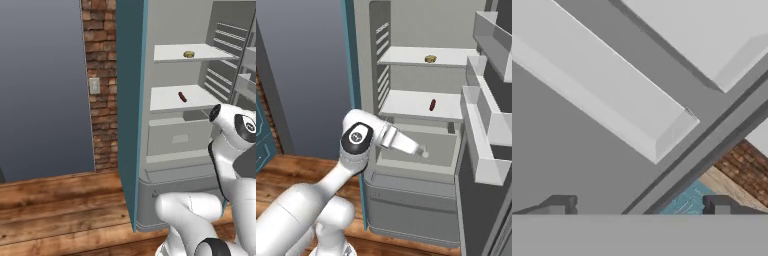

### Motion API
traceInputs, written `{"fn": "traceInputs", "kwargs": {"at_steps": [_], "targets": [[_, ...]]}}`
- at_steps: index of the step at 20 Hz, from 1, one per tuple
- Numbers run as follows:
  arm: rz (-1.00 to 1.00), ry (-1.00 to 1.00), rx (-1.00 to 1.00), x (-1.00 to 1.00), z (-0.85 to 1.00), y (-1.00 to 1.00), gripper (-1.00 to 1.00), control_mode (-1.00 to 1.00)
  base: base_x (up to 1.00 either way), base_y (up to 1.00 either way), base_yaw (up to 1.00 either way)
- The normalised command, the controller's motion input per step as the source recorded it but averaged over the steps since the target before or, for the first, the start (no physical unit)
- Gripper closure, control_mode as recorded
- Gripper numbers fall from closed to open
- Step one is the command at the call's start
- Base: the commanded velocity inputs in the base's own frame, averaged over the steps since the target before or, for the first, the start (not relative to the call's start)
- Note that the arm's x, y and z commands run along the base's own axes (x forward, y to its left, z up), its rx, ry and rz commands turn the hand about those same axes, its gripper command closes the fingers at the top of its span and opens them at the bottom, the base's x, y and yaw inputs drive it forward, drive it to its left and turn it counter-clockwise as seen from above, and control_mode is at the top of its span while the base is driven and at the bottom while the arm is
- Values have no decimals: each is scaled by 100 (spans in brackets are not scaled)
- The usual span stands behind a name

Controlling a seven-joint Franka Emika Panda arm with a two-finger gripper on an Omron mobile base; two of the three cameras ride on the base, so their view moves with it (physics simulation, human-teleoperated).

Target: Retrieve the sausage and cheese from the fridge and place them on the cutting board on the counter.

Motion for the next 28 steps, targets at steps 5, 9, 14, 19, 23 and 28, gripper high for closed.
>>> {"fn": "traceInputs", "kwargs": {"at_steps": [5, 9, 14, 19, 23, 28], "targets": [[34, -9, 52, 52, 25, 51, -100, -100, 0, 0, 0], [69, -20, 48, 44, -55, 31, -100, -100, 0, 0, 0], [68, -21, 35, 30, -43, 53, -100, -100, 0, 0, 0], [63, -1, 31, 33, 34, 72, -100, -100, 0, 0, 0], [36, 0, -1, 1, 69, 70, -100, -100, 0, 0, 0], [8, 6, -13, -8, 53, 72, -100, -100, 0, 0, 0]]}}
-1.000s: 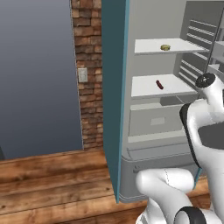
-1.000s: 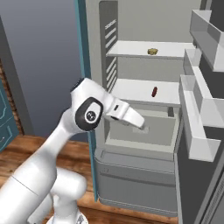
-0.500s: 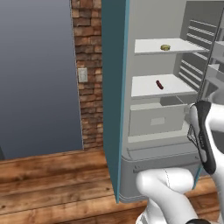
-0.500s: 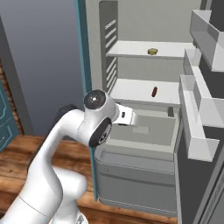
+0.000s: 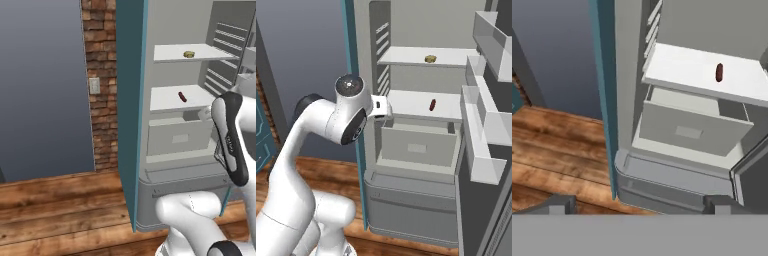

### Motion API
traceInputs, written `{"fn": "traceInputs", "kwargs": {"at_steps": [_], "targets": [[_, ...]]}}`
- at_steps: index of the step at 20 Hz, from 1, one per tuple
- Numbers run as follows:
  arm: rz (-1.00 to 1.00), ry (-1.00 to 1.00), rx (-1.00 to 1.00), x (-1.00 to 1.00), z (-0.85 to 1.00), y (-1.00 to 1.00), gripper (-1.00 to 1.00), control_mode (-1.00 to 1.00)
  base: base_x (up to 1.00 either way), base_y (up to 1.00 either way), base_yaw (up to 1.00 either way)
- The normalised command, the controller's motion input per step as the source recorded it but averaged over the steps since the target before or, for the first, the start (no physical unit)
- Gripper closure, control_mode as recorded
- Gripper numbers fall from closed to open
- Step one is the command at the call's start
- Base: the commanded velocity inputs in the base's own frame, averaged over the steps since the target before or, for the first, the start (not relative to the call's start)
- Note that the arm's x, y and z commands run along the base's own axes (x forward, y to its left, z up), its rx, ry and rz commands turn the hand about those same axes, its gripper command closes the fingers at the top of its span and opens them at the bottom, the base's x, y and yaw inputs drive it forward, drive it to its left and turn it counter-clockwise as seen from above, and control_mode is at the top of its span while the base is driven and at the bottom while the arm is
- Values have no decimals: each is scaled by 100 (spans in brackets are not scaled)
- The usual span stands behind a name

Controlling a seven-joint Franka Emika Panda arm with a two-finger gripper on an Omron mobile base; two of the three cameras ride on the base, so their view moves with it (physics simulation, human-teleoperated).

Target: Retrieve the sausage and cheese from the fridge and place them on the cutting board on the counter.

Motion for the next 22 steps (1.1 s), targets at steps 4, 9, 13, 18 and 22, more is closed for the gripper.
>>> {"fn": "traceInputs", "kwargs": {"at_steps": [4, 9, 13, 18, 22], "targets": [[0, 6, -11, -12, 10, 74, -100, -100, 0, 0, 0], [0, 7, -8, -10, 28, 59, -100, -100, 0, 0, 0], [0, 10, -5, -19, 35, 39, -100, -100, 0, 0, 0], [0, 3, -1, -38, 9, 14, -100, -100, 0, 0, 0], [-6, -5, 0, -91, -8, 2, -100, -100, 0, 0, 0]]}}
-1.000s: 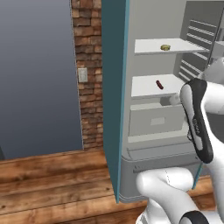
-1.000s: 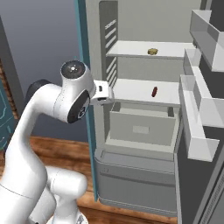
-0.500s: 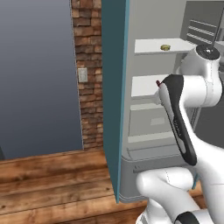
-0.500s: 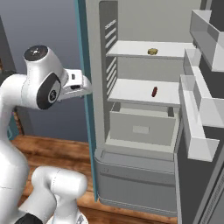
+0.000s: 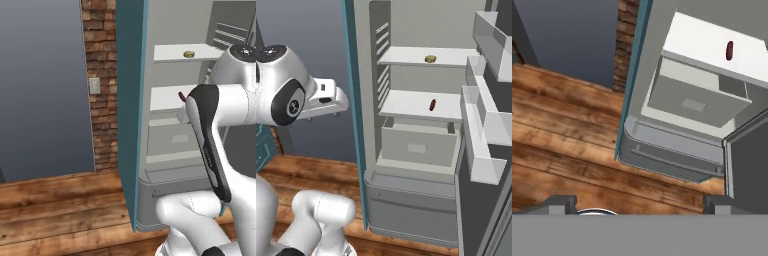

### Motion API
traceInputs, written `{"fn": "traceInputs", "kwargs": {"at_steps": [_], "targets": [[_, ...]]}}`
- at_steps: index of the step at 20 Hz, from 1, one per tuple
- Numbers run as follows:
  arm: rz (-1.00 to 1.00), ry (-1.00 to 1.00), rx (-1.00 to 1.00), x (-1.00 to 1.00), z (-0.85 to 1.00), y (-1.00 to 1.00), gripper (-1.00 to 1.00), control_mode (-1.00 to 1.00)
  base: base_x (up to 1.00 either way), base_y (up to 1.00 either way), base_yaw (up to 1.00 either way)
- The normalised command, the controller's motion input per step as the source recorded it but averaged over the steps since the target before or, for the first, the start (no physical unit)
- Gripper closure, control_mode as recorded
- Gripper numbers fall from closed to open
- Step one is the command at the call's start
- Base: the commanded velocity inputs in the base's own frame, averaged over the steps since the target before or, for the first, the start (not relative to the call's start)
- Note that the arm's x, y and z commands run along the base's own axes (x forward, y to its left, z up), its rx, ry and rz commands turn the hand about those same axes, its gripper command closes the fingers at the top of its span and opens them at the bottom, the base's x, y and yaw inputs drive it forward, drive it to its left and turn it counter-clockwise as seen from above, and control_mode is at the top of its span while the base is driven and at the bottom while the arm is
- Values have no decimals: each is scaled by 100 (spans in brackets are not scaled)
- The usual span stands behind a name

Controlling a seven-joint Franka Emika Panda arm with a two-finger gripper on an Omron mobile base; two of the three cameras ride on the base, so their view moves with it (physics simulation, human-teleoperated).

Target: Retrieve the sausage and cheese from the fridge and place them on the cutting board on the counter.

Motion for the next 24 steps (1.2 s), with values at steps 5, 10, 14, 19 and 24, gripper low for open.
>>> {"fn": "traceInputs", "kwargs": {"at_steps": [5, 10, 14, 19, 24], "targets": [[-19, -10, 0, -59, -10, 0, -100, -100, 0, 0, 0], [-9, -12, 0, 0, -24, 0, -100, 100, -4, 0, -4], [0, 0, 0, 0, 0, 0, -100, 100, -34, -1, -2], [0, 0, 0, 0, 0, 0, -100, 100, 12, -26, 1], [0, 0, 0, 0, 0, 0, -100, 100, 33, -71, 0]]}}
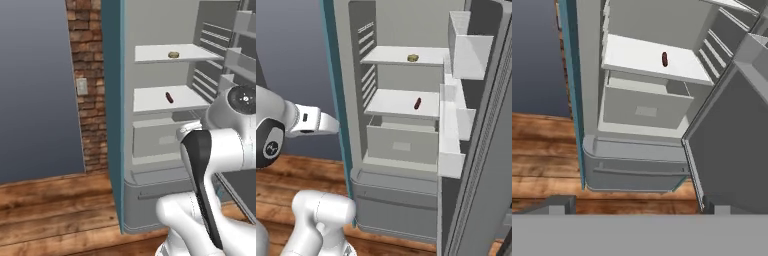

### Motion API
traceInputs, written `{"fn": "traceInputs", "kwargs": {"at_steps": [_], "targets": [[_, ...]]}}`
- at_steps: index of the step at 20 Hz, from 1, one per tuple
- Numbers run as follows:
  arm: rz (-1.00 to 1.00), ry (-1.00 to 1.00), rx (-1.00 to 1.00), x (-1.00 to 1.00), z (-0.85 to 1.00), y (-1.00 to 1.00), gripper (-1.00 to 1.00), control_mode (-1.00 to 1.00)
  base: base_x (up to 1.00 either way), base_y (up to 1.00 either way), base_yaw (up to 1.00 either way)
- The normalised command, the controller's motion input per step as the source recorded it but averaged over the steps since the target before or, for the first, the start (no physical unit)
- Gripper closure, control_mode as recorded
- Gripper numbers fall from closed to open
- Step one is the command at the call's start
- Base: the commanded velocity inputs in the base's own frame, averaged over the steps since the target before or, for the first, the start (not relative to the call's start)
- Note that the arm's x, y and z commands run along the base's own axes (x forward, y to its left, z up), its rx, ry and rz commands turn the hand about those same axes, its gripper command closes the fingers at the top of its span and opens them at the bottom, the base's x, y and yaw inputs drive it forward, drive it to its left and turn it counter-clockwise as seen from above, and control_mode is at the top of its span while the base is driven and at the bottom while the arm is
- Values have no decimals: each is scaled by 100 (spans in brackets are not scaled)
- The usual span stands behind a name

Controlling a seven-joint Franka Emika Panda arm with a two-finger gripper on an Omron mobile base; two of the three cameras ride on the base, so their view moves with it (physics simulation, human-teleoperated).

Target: Retrieve the sausage and cheese from the fridge and place them on the cutting board on the counter.

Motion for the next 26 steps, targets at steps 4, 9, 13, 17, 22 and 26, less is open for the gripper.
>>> {"fn": "traceInputs", "kwargs": {"at_steps": [4, 9, 13, 17, 22, 26], "targets": [[0, 0, 0, 0, 0, 0, -100, 100, 76, -79, 0], [0, 0, 0, 0, 0, 0, -100, 100, 99, -10, 0], [0, 0, 0, 0, 0, 0, -100, 100, 96, -1, -1], [0, 0, 0, 0, 0, 0, -100, 100, 66, -6, -3], [0, 0, 0, 0, 0, 0, -100, 100, 26, -3, -1], [0, -1, 0, 0, 25, -5, -100, -100, 0, -2, 0]]}}
